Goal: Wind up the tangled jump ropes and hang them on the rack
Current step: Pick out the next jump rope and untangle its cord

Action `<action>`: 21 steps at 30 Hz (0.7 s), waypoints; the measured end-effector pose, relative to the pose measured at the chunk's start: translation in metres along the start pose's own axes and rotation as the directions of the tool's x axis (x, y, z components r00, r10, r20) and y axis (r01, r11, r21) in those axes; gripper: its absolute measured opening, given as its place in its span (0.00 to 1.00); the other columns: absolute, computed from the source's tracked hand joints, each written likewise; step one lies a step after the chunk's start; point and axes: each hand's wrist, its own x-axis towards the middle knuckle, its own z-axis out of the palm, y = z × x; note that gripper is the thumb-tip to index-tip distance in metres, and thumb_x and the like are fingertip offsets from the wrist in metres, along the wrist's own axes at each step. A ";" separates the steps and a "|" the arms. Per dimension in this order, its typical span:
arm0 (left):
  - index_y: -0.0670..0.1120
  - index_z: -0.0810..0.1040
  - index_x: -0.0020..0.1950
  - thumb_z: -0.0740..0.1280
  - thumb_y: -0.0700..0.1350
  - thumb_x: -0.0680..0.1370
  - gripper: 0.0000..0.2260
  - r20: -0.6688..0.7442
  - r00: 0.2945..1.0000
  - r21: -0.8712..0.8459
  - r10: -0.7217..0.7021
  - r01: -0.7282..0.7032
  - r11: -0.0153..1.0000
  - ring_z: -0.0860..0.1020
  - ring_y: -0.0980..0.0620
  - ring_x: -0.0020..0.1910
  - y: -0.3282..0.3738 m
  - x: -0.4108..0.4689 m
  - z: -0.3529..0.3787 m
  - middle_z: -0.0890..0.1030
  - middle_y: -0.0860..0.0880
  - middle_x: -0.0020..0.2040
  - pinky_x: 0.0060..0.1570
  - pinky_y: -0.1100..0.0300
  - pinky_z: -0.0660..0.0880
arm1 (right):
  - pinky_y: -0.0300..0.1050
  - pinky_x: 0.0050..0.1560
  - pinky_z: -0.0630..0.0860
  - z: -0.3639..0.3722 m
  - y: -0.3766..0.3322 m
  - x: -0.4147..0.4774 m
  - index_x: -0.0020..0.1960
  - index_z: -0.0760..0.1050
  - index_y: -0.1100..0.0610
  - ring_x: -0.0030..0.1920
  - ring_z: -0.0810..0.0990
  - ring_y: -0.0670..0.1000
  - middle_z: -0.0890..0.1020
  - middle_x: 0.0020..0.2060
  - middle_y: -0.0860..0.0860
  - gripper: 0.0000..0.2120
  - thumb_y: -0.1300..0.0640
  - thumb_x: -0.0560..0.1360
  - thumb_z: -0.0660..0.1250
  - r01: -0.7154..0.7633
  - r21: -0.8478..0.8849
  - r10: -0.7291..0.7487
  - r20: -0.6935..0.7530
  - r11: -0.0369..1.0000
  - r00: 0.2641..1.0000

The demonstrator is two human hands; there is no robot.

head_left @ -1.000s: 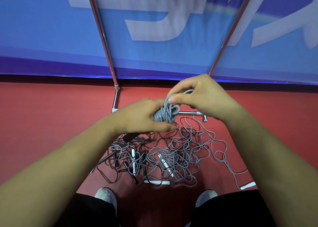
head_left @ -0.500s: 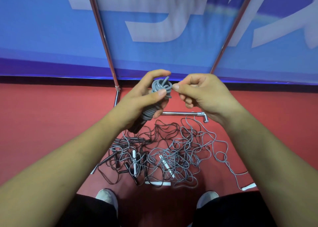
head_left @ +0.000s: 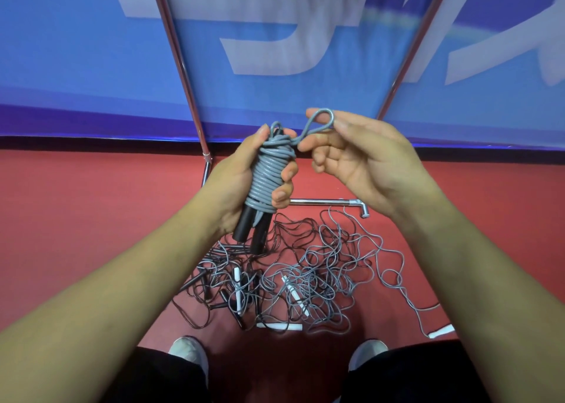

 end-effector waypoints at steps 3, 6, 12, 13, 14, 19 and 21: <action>0.49 0.77 0.50 0.55 0.58 0.81 0.17 0.022 0.999 -0.028 -0.045 0.046 0.999 0.68 0.52 0.22 0.000 0.000 0.001 0.71 0.46 0.32 0.25 0.64 0.67 | 0.43 0.42 0.75 0.002 0.005 0.001 0.62 0.75 0.62 0.36 0.75 0.51 0.82 0.40 0.56 0.12 0.65 0.82 0.56 0.044 -0.076 -0.041 0.040 0.996 0.998; 0.49 0.78 0.48 0.54 0.59 0.81 0.19 0.037 0.996 -0.029 -0.086 0.087 0.996 0.68 0.52 0.22 -0.003 -0.002 -0.001 0.71 0.46 0.32 0.26 0.64 0.67 | 0.43 0.38 0.73 0.004 0.007 0.003 0.60 0.78 0.60 0.36 0.73 0.49 0.79 0.42 0.54 0.11 0.64 0.80 0.61 0.059 -0.158 -0.063 -0.025 0.986 0.998; 0.47 0.77 0.50 0.53 0.60 0.82 0.20 0.030 0.993 0.010 -0.115 0.115 0.993 0.68 0.51 0.23 -0.002 -0.001 -0.004 0.72 0.46 0.33 0.27 0.63 0.67 | 0.39 0.35 0.75 0.014 0.008 0.003 0.59 0.75 0.63 0.33 0.77 0.48 0.84 0.49 0.56 0.10 0.63 0.82 0.57 0.013 0.065 -0.009 -0.067 0.998 0.998; 0.47 0.76 0.51 0.53 0.59 0.82 0.20 0.035 0.993 0.018 -0.116 0.115 0.993 0.69 0.51 0.23 -0.001 -0.001 -0.004 0.72 0.46 0.33 0.27 0.63 0.67 | 0.39 0.36 0.76 0.015 0.009 0.004 0.59 0.74 0.63 0.33 0.77 0.48 0.84 0.46 0.56 0.10 0.63 0.82 0.57 0.005 0.092 0.002 -0.077 0.996 0.997; 0.47 0.76 0.52 0.53 0.59 0.82 0.19 0.041 0.992 0.027 -0.118 0.117 0.993 0.69 0.51 0.23 -0.001 -0.002 -0.004 0.72 0.45 0.34 0.27 0.62 0.67 | 0.38 0.36 0.76 0.015 0.009 0.004 0.58 0.74 0.64 0.33 0.77 0.47 0.85 0.44 0.56 0.09 0.64 0.81 0.58 0.001 0.108 0.010 -0.093 0.994 0.996; 0.46 0.77 0.52 0.55 0.59 0.81 0.19 0.042 0.991 0.083 -0.129 0.125 0.989 0.69 0.50 0.24 0.002 -0.003 -0.005 0.72 0.44 0.35 0.27 0.62 0.68 | 0.38 0.36 0.77 0.010 0.004 0.004 0.51 0.76 0.64 0.33 0.77 0.48 0.84 0.38 0.57 0.04 0.67 0.79 0.62 -0.004 -0.011 0.002 -0.165 1.000 0.986; 0.47 0.81 0.54 0.55 0.58 0.81 0.19 0.040 0.990 0.107 -0.134 0.129 0.986 0.69 0.50 0.24 0.003 -0.004 -0.006 0.72 0.44 0.35 0.27 0.62 0.68 | 0.39 0.36 0.76 0.009 0.002 0.003 0.48 0.79 0.63 0.31 0.76 0.48 0.83 0.38 0.58 0.05 0.69 0.77 0.65 -0.035 -0.135 0.013 -0.166 0.990 0.986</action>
